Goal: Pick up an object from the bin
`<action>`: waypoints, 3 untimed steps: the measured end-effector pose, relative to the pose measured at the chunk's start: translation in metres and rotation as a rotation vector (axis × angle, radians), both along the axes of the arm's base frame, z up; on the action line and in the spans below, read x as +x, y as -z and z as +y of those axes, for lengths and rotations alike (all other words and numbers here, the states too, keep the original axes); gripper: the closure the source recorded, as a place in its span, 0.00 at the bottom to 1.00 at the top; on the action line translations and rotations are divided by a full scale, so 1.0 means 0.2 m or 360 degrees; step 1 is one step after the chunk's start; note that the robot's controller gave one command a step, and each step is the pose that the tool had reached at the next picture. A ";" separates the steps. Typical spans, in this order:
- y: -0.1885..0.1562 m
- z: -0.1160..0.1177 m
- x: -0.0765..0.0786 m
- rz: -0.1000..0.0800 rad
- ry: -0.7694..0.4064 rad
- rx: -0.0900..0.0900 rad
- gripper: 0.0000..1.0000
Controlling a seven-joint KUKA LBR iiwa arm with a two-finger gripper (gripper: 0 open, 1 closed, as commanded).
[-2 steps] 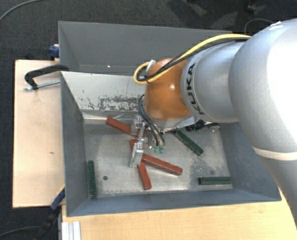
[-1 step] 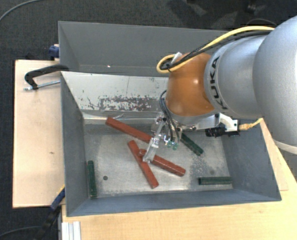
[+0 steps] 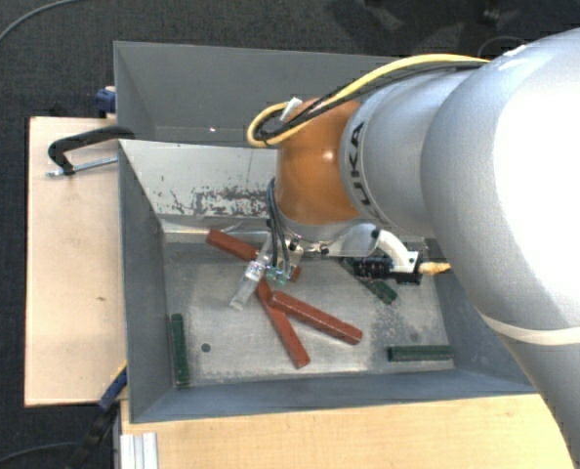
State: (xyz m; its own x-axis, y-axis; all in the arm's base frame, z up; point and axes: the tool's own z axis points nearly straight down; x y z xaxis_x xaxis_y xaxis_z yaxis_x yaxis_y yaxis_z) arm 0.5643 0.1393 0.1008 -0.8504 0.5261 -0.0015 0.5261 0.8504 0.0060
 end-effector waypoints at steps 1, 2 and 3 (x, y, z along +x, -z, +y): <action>0.15 -0.10 0.12 0.0004 0.0426 -0.0004 0.00; 0.15 0.06 0.05 0.0010 0.0722 0.0000 0.00; 0.15 0.06 0.05 0.0009 0.0722 -0.0003 1.00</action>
Offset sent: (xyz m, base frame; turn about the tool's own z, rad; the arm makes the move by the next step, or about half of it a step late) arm 0.0232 -0.0211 -0.0308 0.2694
